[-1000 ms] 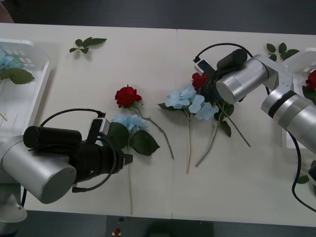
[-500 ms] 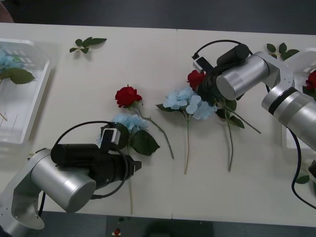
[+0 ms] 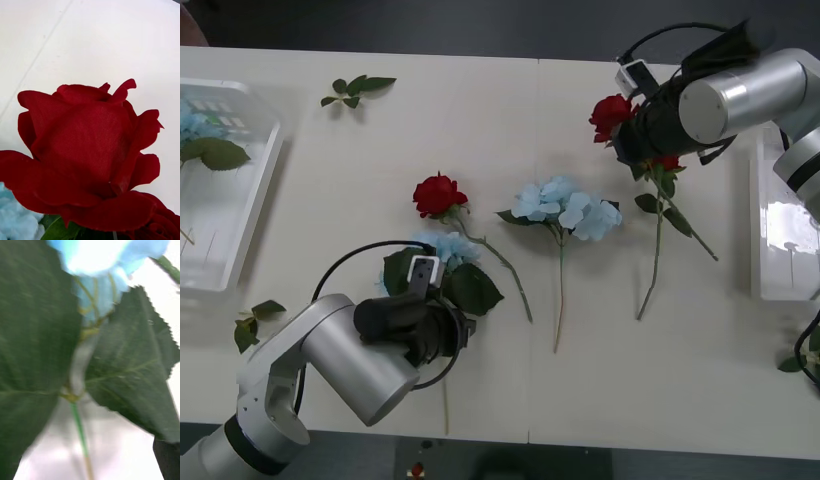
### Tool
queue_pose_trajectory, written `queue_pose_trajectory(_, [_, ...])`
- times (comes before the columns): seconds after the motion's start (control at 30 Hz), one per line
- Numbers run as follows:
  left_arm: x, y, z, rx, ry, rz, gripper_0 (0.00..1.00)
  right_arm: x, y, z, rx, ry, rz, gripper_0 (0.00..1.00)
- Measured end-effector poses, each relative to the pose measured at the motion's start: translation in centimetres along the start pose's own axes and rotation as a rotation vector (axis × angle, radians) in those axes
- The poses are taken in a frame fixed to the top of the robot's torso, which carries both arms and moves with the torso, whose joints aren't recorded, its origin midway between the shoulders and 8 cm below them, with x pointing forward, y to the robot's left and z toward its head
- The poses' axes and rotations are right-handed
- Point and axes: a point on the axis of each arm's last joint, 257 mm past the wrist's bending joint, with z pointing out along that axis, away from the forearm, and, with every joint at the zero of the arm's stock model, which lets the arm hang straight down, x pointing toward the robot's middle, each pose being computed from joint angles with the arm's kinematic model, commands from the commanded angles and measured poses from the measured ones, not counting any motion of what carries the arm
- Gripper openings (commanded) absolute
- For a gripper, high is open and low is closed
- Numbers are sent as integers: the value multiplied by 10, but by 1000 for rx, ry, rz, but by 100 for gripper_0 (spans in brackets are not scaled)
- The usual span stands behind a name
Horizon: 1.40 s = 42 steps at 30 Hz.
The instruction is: Put the red flowers into the right box and the blue flowers into the left box
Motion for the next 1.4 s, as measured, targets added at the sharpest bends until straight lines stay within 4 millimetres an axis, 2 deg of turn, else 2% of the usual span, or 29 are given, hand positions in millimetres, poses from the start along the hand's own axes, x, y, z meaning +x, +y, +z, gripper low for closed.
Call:
queue_pose_trajectory(0.17, [7,-4,1,3,12,23,100,3,-22,-33,-27,66,112,0])
queue_pose_trajectory(0.37, [22,8,3,-34,27,93,100,5,-43,-69,-75,101,262,0])
queue_pose_trajectory(0.6, [26,12,3,-51,27,119,100,-3,-37,-89,-154,95,428,0])
queue_pose_trajectory(0.63, [26,13,3,-55,28,120,100,-4,-37,-90,-157,92,438,3])
queue_pose_trajectory(0.7, [24,16,3,-69,29,125,100,-4,-38,-90,-157,90,442,61])
queue_pose_trajectory(0.73, [23,17,2,-73,28,128,100,-4,-38,-90,-157,90,442,100])
queue_pose_trajectory(0.93, [15,13,2,-70,16,145,98,-4,-38,-90,-157,90,442,100])
queue_pose_trajectory(1.1, [22,4,3,-57,27,167,97,-2,-35,-91,-157,82,426,100])
queue_pose_trajectory(1.27, [28,-1,3,-49,36,180,94,9,-35,-93,-159,61,428,100])
queue_pose_trajectory(1.4, [25,2,3,-62,24,189,92,21,-39,-86,-151,46,444,100])
